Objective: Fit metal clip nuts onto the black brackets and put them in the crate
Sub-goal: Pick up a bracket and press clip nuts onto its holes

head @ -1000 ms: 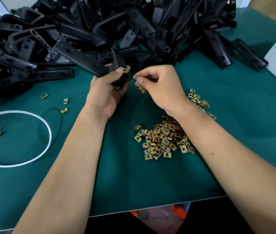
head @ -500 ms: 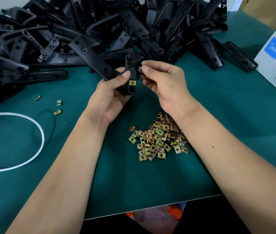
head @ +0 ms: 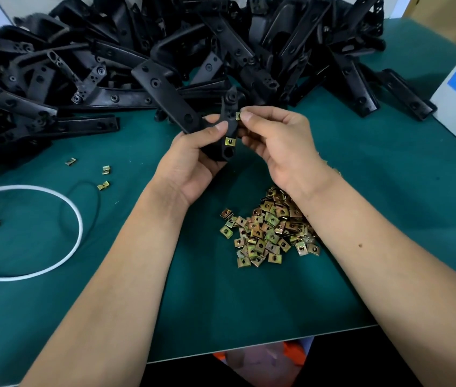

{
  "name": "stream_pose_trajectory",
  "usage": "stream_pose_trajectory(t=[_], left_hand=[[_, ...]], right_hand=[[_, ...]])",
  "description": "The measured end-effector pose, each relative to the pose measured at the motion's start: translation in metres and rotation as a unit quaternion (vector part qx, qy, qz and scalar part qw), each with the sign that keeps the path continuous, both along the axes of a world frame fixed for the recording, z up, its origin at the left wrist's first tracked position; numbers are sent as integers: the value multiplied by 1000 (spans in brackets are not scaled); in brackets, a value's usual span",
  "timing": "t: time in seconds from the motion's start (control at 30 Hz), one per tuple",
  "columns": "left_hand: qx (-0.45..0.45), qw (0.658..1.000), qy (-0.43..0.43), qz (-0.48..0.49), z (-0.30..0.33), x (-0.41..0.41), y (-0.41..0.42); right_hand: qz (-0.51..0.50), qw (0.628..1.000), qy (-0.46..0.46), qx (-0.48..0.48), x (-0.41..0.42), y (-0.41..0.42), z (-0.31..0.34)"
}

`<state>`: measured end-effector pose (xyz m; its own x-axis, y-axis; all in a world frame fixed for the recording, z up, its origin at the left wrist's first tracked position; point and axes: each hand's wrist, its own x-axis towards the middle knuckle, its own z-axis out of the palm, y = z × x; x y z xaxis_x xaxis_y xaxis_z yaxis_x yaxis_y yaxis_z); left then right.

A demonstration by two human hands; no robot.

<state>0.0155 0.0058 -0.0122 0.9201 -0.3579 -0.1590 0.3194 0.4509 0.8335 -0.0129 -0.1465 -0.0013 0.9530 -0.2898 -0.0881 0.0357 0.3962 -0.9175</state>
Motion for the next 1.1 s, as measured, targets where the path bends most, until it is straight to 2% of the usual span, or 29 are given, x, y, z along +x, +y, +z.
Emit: stream_pose_trajectory(t=[0.3, 0.6, 1.1], left_hand=[[-4, 999, 27, 23, 3, -2, -1], [-24, 999, 43, 15, 3, -3, -1], [-17, 998, 54, -27, 9, -8, -1]], right_hand=[[42, 998, 7, 43, -1, 1, 2], [-4, 1000, -25, -5, -5, 6, 1], [20, 995, -48, -80, -3, 0, -1]])
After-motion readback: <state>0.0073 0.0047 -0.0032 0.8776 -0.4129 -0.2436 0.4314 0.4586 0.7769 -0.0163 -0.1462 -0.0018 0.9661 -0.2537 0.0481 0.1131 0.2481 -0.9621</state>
